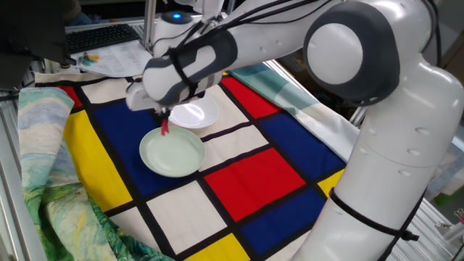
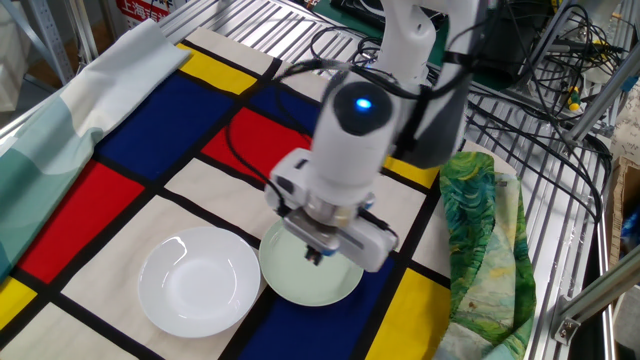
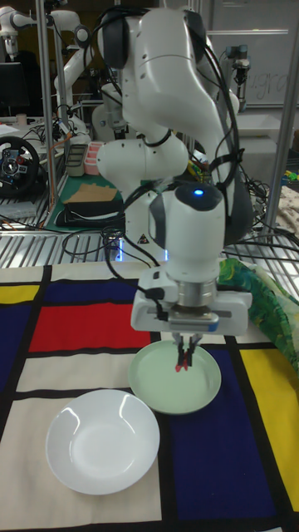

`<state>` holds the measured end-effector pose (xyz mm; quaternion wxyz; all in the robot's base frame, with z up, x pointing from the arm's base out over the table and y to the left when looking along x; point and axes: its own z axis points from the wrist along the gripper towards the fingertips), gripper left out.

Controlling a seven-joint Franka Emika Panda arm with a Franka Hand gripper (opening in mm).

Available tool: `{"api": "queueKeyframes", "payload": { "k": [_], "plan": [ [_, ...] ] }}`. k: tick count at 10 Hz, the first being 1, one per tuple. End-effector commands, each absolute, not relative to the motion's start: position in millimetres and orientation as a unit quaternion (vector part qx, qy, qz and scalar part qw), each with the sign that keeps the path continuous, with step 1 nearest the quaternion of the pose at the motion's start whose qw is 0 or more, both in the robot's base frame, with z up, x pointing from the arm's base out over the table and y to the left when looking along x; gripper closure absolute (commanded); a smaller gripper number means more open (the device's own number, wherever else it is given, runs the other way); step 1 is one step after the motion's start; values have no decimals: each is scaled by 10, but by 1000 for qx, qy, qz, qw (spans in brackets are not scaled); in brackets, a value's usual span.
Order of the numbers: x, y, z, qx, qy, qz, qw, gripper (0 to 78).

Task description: Use a clamp

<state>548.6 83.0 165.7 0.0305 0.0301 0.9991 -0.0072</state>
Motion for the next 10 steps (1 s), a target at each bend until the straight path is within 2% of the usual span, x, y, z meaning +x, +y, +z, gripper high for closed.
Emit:
{"api": "queueKeyframes", "payload": {
  "k": [1,10],
  "plan": [
    [5533,536,1669,43,999,-1,26,764],
    [5668,327,1775,56,998,5,16,764]
  ]
}}
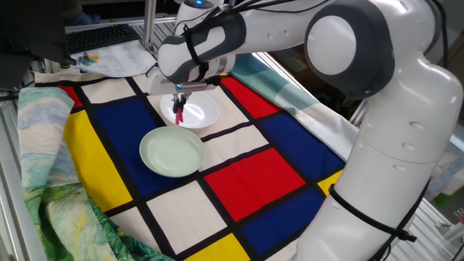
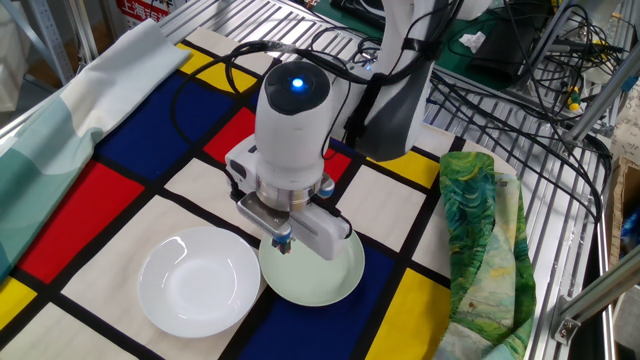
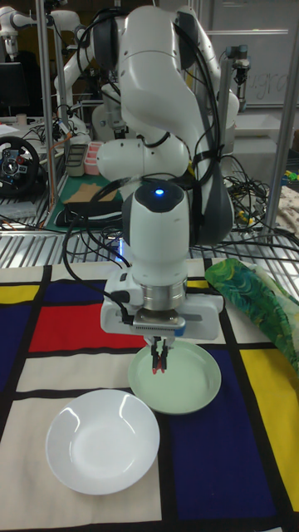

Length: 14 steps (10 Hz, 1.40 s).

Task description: Use a clamp

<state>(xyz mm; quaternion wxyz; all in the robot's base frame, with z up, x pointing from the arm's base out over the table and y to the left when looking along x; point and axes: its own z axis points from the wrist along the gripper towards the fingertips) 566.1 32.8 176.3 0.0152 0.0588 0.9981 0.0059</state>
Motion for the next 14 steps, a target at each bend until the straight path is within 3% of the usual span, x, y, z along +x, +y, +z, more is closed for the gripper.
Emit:
{"api": "queueKeyframes", "payload": {
  "k": [1,6,9,12,14],
  "plan": [
    [5668,327,1775,63,998,0,17,764],
    [5668,327,1775,115,993,-4,21,764],
    [5668,327,1775,101,995,12,0,764],
    [5627,-38,1938,79,996,38,-20,764],
    [5662,-689,1999,19,998,57,-12,764]
  ]
}}
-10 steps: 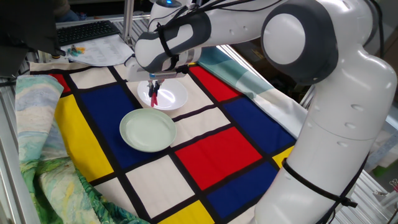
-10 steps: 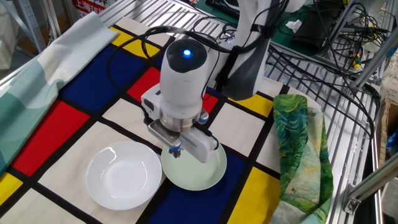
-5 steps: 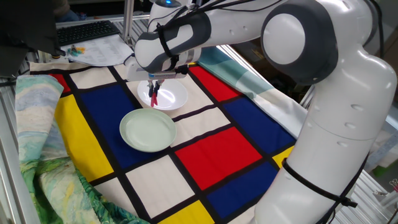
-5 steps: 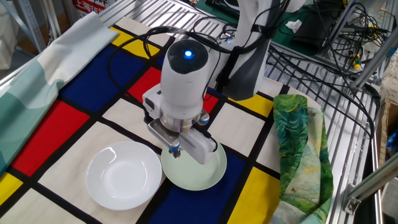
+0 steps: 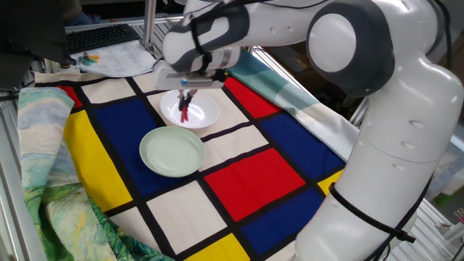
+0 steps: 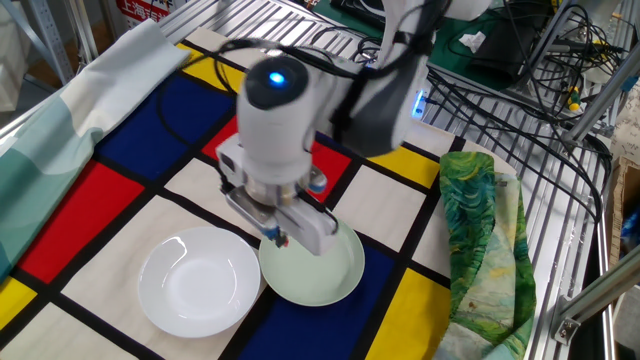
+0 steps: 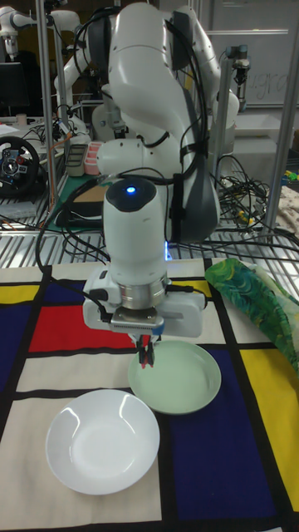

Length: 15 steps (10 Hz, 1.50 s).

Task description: Use a clamp

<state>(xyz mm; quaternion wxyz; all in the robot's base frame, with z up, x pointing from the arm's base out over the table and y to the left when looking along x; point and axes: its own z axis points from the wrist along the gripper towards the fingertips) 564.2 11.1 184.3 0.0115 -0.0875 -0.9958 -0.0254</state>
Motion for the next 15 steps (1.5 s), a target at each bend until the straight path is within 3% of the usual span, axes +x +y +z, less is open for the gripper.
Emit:
{"api": "queueKeyframes", "payload": {
  "k": [1,10,15],
  "plan": [
    [5678,-862,1969,-4,-998,-55,1,764],
    [5755,-1609,1697,43,-996,-61,-47,764],
    [5915,-1914,1784,40,-995,-67,-55,764]
  ]
}}
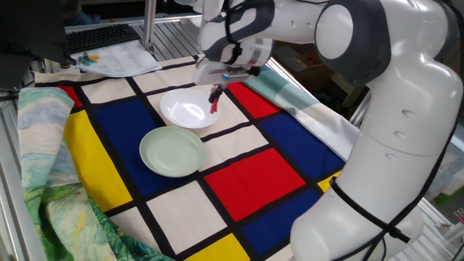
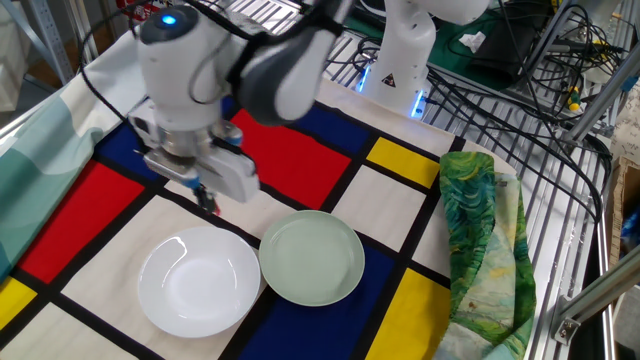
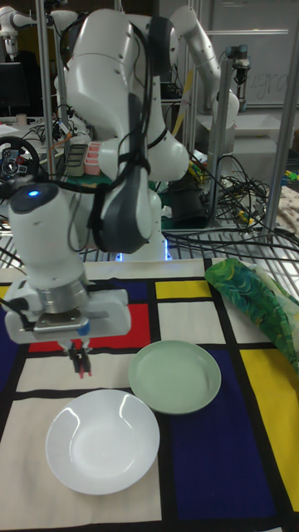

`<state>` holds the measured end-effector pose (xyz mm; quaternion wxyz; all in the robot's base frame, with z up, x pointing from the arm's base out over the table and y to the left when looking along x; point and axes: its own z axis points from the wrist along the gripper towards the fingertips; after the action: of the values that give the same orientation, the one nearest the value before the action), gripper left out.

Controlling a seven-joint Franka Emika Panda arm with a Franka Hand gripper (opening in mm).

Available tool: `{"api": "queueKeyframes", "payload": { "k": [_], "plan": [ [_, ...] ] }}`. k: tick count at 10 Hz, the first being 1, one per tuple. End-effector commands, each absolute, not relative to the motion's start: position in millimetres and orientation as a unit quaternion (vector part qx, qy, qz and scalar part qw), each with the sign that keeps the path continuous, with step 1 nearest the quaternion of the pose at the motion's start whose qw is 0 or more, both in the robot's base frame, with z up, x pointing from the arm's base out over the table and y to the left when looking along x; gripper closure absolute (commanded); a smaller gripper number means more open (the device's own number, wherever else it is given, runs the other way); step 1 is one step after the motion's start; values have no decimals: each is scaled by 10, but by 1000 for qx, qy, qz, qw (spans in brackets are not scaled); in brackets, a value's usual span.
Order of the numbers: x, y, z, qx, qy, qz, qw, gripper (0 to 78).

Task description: Use a clamp

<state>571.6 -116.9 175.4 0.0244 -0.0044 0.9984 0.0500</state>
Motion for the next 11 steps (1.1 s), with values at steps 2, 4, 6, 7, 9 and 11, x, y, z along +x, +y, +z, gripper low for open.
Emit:
{"api": "queueKeyframes", "payload": {
  "k": [2,4,6,7,9,11],
  "plan": [
    [5964,-1971,1818,-30,996,68,54,764],
    [6016,-2008,1806,-10,995,76,60,764],
    [6035,-2013,1777,0,995,80,61,764],
    [6043,-2007,1763,1,994,92,59,764],
    [6055,-1994,1737,1,991,113,65,764],
    [6055,-1994,1737,-13,990,120,76,764]
  ]
}}
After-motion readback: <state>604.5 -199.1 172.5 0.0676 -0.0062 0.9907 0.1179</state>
